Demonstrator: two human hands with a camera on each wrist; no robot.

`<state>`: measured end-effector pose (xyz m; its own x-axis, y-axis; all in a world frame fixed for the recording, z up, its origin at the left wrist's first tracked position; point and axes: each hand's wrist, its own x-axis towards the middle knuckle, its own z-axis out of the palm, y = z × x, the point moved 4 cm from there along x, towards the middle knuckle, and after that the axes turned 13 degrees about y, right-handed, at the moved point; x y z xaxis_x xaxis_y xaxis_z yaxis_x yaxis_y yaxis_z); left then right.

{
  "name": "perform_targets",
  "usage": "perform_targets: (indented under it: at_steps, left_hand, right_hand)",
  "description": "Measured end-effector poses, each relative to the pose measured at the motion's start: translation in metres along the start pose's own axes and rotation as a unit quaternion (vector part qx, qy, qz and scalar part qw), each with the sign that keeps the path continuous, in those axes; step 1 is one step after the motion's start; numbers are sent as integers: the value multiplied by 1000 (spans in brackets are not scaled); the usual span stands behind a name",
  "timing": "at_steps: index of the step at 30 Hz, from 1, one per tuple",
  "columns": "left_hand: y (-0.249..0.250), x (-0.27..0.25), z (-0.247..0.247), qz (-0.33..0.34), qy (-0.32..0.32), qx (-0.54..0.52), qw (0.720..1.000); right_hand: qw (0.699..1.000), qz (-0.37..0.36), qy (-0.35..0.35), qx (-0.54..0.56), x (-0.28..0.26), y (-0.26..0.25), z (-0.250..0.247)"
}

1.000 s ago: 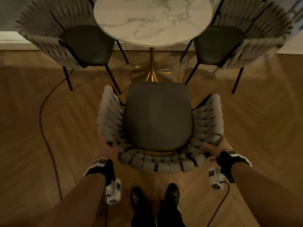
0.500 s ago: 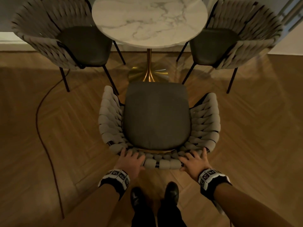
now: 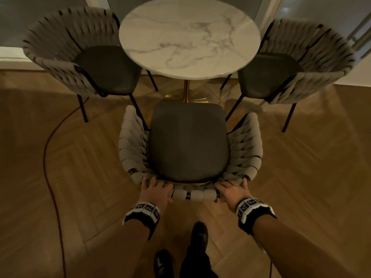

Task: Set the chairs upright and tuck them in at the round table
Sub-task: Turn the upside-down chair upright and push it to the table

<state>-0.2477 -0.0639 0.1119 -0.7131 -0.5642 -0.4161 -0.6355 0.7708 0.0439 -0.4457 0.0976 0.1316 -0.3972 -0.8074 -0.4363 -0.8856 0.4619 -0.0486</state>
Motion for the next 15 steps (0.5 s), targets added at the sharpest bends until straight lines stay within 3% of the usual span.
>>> perform_targets:
  at_steps: [7, 15]
  left_hand:
    - [-1, 51, -29, -79, -32, -36, 996]
    - [-16, 100, -57, -98, -15, -56, 994]
  right_hand:
    - [1000, -18, 20, -5, 56, 34, -21]
    - [1000, -10, -7, -2, 118, 45, -41]
